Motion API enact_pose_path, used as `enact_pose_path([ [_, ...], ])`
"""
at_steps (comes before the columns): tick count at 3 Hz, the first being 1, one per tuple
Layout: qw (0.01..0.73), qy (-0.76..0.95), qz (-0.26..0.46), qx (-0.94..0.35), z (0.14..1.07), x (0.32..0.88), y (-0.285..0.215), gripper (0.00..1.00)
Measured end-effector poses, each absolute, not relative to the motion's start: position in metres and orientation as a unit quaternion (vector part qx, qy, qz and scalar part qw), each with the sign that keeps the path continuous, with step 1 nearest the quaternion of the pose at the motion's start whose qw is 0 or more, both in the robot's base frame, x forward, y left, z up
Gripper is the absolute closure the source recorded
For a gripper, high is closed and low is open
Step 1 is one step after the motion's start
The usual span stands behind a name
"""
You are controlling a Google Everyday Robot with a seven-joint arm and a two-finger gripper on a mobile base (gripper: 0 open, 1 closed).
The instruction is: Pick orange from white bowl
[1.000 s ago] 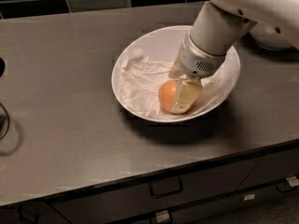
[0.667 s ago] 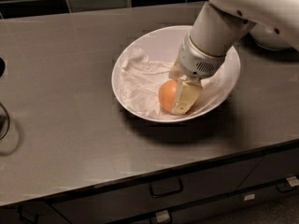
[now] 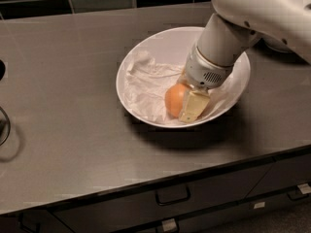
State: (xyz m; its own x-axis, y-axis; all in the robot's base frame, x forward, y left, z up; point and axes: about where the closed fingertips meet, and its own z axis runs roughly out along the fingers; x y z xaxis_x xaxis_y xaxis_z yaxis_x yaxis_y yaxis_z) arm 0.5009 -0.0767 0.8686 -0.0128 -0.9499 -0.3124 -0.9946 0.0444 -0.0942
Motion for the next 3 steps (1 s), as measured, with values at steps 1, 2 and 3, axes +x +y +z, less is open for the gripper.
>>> enact_pose_path([
  [1, 0.148, 0.708, 0.075, -0.687, 0.867, 0.503, -0.077, 0.31],
  [2, 0.150, 0.713, 0.075, -0.681, 0.859, 0.506, -0.079, 0.32],
  [3, 0.151, 0.716, 0.077, -0.677, 0.851, 0.507, -0.080, 0.31],
])
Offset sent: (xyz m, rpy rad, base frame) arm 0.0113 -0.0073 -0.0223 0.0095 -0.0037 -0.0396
